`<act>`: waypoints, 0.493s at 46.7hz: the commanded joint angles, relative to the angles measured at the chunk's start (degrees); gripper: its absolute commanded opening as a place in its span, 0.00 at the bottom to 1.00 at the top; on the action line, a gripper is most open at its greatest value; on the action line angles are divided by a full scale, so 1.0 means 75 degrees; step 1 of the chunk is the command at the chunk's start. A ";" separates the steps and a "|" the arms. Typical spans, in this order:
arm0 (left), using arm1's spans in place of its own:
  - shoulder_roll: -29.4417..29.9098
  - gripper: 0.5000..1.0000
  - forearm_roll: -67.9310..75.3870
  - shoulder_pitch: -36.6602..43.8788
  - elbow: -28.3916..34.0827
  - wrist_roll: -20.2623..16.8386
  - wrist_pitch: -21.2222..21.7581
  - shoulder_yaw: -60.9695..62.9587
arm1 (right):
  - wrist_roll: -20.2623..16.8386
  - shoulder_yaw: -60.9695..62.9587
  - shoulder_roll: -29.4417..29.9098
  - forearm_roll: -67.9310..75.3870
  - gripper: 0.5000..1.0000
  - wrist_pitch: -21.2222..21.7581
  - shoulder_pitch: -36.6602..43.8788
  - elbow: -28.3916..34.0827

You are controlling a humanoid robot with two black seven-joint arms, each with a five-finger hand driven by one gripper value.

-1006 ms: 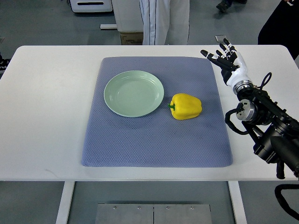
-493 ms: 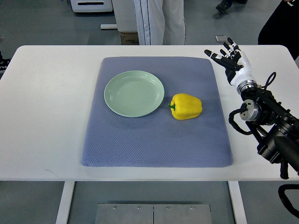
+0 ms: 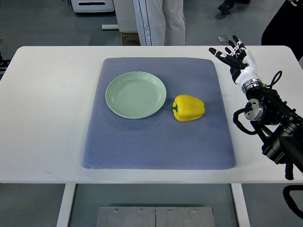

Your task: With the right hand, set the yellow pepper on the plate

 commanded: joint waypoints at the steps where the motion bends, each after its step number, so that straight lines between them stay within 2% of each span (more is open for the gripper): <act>1: 0.0000 1.00 0.0001 0.0000 -0.0002 0.0000 0.0003 0.0000 | 0.0000 -0.0011 -0.0009 0.0000 1.00 0.0010 -0.0011 0.0020; 14: 0.0000 1.00 0.0001 0.0000 -0.0002 0.0000 0.0002 0.0000 | 0.0000 -0.0034 -0.0033 -0.0012 1.00 0.0045 0.0013 0.0078; 23: 0.0000 1.00 0.0001 0.0000 0.0010 0.0000 0.0003 0.0000 | -0.0011 -0.0292 -0.0407 -0.0082 1.00 0.0479 0.0001 0.0617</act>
